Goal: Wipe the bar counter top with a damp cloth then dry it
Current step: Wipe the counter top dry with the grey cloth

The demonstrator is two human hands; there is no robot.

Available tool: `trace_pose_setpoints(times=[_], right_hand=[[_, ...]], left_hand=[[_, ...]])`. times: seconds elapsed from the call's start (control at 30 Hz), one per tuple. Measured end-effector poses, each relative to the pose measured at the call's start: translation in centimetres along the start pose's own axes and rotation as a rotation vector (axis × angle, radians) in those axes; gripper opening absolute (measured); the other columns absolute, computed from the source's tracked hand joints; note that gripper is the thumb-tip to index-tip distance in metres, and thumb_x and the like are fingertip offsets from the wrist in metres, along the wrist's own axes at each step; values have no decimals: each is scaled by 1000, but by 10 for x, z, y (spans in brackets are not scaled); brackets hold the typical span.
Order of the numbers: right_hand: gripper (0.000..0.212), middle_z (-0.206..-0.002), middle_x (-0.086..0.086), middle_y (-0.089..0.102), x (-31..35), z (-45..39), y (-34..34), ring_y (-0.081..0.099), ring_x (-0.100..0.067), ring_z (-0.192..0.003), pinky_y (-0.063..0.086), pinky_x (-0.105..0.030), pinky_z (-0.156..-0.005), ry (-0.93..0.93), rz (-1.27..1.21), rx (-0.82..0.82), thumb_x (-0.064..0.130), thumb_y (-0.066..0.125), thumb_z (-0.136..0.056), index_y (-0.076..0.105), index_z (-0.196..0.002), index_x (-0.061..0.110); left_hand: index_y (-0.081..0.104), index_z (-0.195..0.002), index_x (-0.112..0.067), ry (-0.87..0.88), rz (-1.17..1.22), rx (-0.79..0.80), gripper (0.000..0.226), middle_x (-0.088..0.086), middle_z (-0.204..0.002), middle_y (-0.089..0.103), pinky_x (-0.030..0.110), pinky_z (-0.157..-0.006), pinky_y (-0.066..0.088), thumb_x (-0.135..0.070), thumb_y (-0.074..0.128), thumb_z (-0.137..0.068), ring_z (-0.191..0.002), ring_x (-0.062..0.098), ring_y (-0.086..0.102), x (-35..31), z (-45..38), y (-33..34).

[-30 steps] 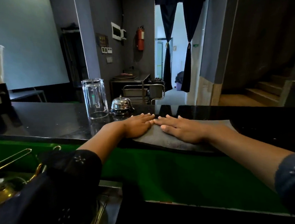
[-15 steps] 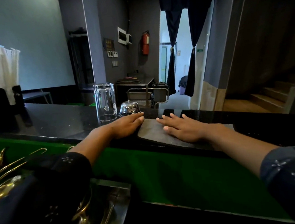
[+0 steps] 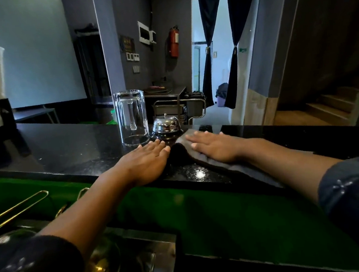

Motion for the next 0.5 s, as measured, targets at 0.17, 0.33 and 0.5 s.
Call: trace_pose_setpoints(times=[0.17, 0.33, 0.5], right_hand=[[57, -165, 2, 1, -64, -48, -9, 0, -26, -151, -4, -60, -117, 251, 46, -50, 55, 16, -102, 10, -155, 37], [57, -165, 5, 4, -68, -63, -10, 4, -23, -151, -2, -61, -116, 331, 44, -69, 57, 15, -101, 12, -155, 38], [58, -165, -1, 3, -27, -21, -1, 4, -28, -151, -1, -59, -117, 351, 48, -101, 55, 15, -101, 10, -156, 36]], left_hand=[[5, -154, -21, 2, -53, -18, 58, -4, -161, -2, 29, -118, -3, -45, 10, -102, -147, 8, -3, 4, -6, 5], [7, -154, -22, -22, -46, -23, 57, -4, -161, -1, 30, -117, -2, -45, 10, -102, -147, 9, -2, 3, -6, 5], [7, -153, -25, -53, 74, -29, 57, -3, -161, 5, 29, -116, -1, -48, 2, -101, -147, 10, 2, -9, 8, -3]])
Point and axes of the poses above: each hand's wrist, its own z-axis away from the middle knuckle, its own y-axis out of the palm, x = y × z, the point moved 3 cm from there along -z, towards the middle knuckle
